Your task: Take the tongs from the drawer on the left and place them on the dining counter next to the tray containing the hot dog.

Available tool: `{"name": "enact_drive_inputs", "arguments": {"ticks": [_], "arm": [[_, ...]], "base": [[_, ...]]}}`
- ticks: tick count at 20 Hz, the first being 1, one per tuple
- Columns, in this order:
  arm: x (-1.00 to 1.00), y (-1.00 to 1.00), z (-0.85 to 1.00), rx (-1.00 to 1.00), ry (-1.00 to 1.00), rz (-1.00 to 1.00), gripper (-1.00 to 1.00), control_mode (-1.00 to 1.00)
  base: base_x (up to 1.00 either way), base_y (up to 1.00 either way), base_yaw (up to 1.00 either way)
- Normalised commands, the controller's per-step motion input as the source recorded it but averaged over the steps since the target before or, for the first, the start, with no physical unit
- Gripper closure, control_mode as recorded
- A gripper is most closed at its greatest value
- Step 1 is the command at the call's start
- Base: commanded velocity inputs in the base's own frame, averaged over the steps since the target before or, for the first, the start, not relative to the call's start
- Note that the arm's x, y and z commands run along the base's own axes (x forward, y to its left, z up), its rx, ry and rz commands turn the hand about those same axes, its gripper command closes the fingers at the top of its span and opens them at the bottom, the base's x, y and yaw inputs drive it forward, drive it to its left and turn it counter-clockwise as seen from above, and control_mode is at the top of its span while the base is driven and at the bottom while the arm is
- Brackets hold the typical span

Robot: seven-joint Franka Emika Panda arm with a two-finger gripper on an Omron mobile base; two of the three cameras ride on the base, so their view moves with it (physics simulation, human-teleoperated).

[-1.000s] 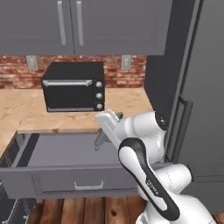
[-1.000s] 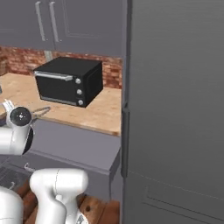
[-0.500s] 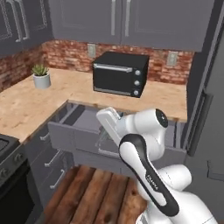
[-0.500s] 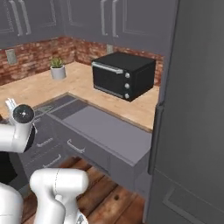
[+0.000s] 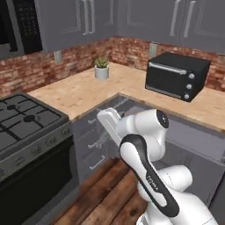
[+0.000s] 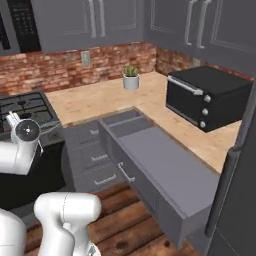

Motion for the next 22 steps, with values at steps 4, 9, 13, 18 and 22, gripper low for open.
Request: {"name": "enact_drive_inputs", "arguments": {"ticks": [4,9,13,18,22], "arm": [[0.0,0.0,0.0,0.0,0.0,0.0,1.0,1.0],[0.0,0.0,0.0,0.0,0.0,0.0,1.0,1.0],[0.0,0.0,0.0,0.0,0.0,0.0,1.0,1.0],[0.0,0.0,0.0,0.0,0.0,0.0,1.0,1.0],[0.0,0.0,0.0,0.0,0.0,0.0,1.0,1.0]], "base": [[-0.06,0.07,0.88],[-0.08,0.0,0.97],[-0.03,0.0,0.99],[0.0,0.0,0.97],[0.03,0.0,0.91]]}}
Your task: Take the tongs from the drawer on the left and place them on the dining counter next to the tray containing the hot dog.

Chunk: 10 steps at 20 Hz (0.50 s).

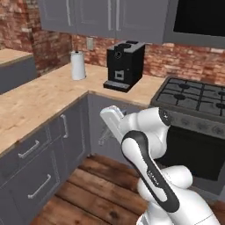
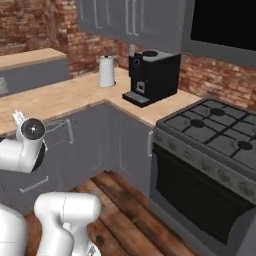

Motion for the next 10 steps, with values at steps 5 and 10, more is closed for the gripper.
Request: {"name": "enact_drive_inputs", "arguments": {"ticks": [5,10], "arm": [[0.0,0.0,0.0,0.0,0.0,0.0,1.0,1.0],[0.0,0.0,0.0,0.0,0.0,0.0,1.0,1.0]], "base": [[0.18,0.0,0.86],[0.32,0.14,0.75]]}}
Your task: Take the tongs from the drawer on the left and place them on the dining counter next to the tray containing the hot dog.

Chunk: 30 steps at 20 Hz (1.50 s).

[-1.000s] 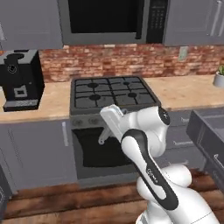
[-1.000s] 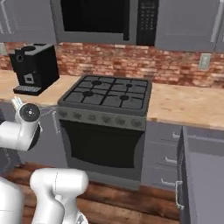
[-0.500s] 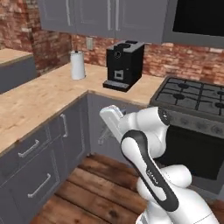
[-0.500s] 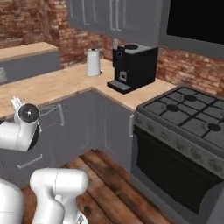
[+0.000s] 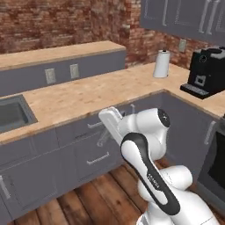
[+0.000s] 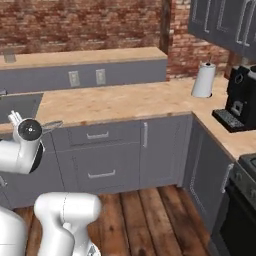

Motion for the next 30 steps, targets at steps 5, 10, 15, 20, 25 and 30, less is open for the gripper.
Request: {"name": "enact_drive_inputs", "arguments": {"ticks": [5,10,15,20,25,30], "arm": [[0.0,0.0,0.0,0.0,0.0,0.0,1.0,1.0],[0.0,0.0,0.0,0.0,0.0,0.0,1.0,1.0],[0.0,0.0,0.0,0.0,0.0,0.0,1.0,1.0],[0.0,0.0,0.0,0.0,0.0,0.0,1.0,1.0],[0.0,0.0,0.0,0.0,0.0,0.0,1.0,1.0],[0.0,0.0,0.0,0.0,0.0,0.0,1.0,1.0]], "base": [[0.55,0.83,0.36],[0.32,1.0,0.07],[-0.21,1.0,0.01],[-0.75,1.0,0.05],[-0.24,1.0,0.11],[-0.35,1.0,0.05]]}}
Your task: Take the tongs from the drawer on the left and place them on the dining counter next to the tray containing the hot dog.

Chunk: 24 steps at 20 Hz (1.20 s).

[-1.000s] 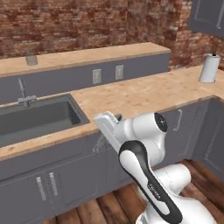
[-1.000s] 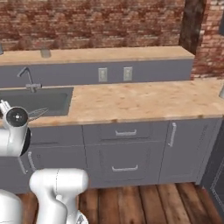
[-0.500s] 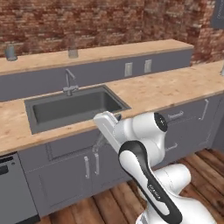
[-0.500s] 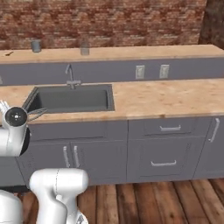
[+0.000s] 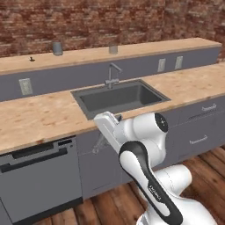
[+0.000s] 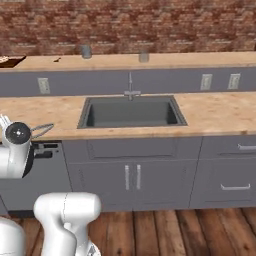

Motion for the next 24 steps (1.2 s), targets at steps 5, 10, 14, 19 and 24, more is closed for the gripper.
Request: {"name": "enact_drive_inputs", "arguments": {"ticks": [5,10,14,19,24], "arm": [[0.0,0.0,0.0,0.0,0.0,0.0,1.0,1.0],[0.0,0.0,0.0,0.0,0.0,0.0,1.0,1.0],[0.0,0.0,0.0,0.0,0.0,0.0,1.0,1.0],[0.0,0.0,0.0,0.0,0.0,0.0,1.0,1.0],[0.0,0.0,0.0,0.0,0.0,0.0,1.0,1.0]], "base": [[-0.55,1.0,0.06],[-0.49,1.0,0.04],[-0.46,1.0,0.03],[-0.36,1.0,0.02],[-0.14,1.0,0.0]]}}
